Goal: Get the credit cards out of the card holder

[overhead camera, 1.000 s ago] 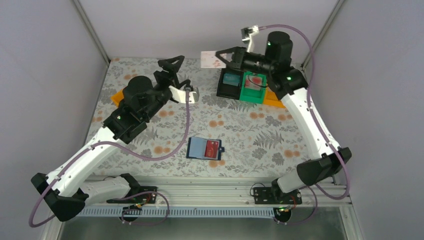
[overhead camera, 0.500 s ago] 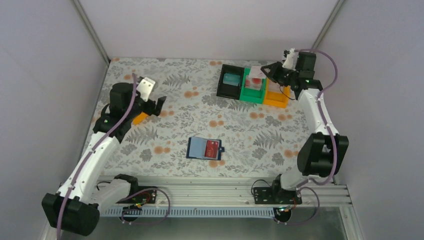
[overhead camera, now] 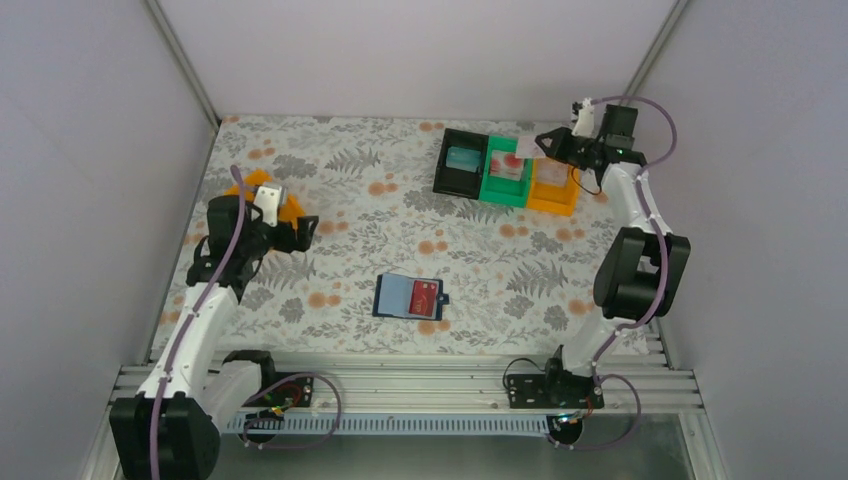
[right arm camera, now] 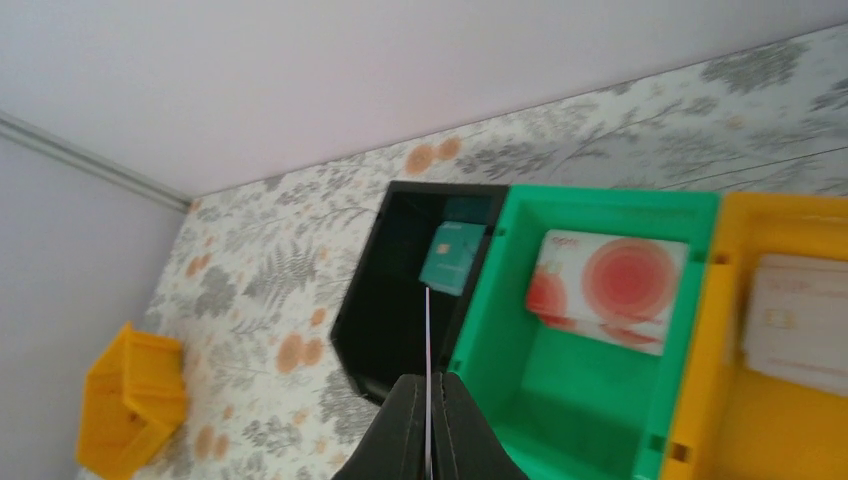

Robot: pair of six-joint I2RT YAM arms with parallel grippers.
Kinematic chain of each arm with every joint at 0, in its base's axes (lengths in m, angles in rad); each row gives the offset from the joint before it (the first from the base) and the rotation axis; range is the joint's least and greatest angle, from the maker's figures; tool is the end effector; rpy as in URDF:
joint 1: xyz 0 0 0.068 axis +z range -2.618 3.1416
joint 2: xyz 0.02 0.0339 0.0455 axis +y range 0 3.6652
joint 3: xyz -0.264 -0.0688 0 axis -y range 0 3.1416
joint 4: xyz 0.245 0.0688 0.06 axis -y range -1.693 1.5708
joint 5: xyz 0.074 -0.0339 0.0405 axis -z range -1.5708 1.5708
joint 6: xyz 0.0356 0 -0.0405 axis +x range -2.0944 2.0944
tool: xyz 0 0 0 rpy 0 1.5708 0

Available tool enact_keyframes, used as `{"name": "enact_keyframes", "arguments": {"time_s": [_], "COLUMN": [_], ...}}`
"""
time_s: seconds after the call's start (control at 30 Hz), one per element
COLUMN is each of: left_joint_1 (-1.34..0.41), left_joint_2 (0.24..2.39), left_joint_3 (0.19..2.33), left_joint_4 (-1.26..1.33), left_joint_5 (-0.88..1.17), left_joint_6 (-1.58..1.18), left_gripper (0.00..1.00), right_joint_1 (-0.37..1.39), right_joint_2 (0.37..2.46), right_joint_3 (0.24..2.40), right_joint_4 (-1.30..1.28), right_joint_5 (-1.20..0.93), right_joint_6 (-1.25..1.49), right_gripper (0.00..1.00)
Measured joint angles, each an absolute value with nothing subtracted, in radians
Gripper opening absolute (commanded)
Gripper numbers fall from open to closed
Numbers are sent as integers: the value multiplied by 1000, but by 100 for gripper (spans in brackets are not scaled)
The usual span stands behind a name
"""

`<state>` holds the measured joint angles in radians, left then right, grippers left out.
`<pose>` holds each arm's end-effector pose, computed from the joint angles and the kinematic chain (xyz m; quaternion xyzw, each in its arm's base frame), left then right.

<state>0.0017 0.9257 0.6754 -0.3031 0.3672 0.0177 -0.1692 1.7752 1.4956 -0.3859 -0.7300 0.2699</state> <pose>0.2047 -0.0124 0.2655 0.0958 0.8580 -0.1548 0.4804 0.4029 -0.0447 0.3000 0.0306 0.8539 0.3412 0.3919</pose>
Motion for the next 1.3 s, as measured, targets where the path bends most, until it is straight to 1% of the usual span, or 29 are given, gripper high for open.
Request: {"name": "enact_keyframes", "arguments": {"time_s": [0.17, 0.37, 0.7, 0.83, 0.97, 1.1, 1.3], "left_joint_1": [42, 75, 83, 85, 94, 99, 105], "left_joint_2": [923, 930, 979, 997, 1012, 1025, 1043], "left_joint_3": [628, 609, 600, 599, 599, 599, 599], "left_joint_4": [-264, -237, -215, -215, -215, -214, -212], "left_joint_5": [406, 427, 447, 455, 461, 468, 469], "left_joint_6": [2, -9, -11, -11, -11, -11, -12], "left_gripper": [100, 100, 100, 100, 100, 100, 100], "right_joint_1": [-191, -196, -195, -208, -242, -257, -260], "right_joint_2": [1776, 1776, 1776, 1799, 1887, 2038, 2090], "right_joint_3": [1502, 1493, 1332, 1328, 1395, 1568, 1652], "right_joint_4": [-383, -361, -216, -174, -153, -232, -334], "right_joint_5": [-620, -400, -275, -265, -339, -389, -384], "right_joint_6": [230, 223, 219, 212, 193, 158, 149], "right_gripper": [4, 4, 4, 4, 4, 4, 4]}}
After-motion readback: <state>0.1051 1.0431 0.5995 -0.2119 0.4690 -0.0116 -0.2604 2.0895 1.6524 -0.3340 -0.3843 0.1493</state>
